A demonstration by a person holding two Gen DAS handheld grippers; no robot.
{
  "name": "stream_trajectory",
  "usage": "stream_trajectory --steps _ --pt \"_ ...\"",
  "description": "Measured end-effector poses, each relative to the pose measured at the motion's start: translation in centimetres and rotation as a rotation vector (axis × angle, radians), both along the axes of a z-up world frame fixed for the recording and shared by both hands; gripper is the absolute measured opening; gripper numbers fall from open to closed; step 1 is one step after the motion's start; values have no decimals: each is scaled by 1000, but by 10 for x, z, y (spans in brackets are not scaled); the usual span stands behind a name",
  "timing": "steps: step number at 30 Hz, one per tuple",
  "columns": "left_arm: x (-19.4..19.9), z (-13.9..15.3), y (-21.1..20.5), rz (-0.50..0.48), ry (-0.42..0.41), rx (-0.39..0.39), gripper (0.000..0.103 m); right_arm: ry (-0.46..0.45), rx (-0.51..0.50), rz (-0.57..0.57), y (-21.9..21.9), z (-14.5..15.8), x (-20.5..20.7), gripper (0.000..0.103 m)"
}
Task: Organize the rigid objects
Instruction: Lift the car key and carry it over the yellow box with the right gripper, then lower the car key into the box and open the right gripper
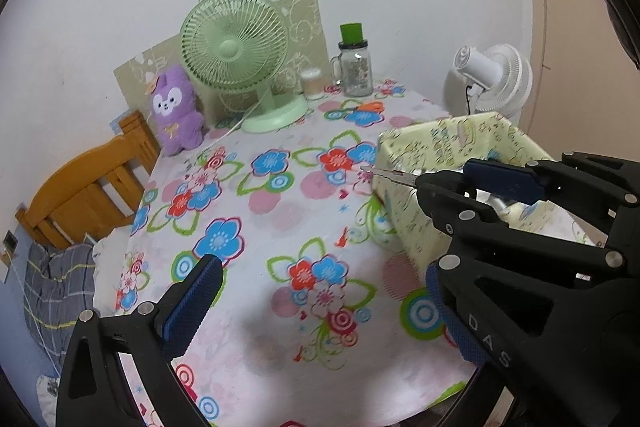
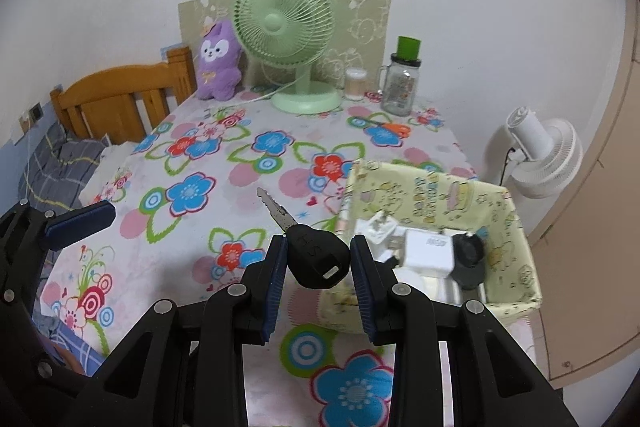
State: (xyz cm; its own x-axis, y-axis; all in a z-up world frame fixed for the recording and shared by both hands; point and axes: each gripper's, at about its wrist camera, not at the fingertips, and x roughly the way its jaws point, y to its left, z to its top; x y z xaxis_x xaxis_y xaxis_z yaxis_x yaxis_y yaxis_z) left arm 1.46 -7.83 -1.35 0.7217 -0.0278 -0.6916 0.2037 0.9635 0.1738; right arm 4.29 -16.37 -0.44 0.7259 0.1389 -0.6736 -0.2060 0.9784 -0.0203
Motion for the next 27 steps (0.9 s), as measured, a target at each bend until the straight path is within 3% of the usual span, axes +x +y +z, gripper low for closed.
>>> stream_trajectory --steps 11,27 --pt "12 3 -38 -44 -4 -9 102 -3 1 -60 -41 2 7 35" --pt "44 -17 -74 -74 31 30 102 56 15 -115 -78 -21 37 35"
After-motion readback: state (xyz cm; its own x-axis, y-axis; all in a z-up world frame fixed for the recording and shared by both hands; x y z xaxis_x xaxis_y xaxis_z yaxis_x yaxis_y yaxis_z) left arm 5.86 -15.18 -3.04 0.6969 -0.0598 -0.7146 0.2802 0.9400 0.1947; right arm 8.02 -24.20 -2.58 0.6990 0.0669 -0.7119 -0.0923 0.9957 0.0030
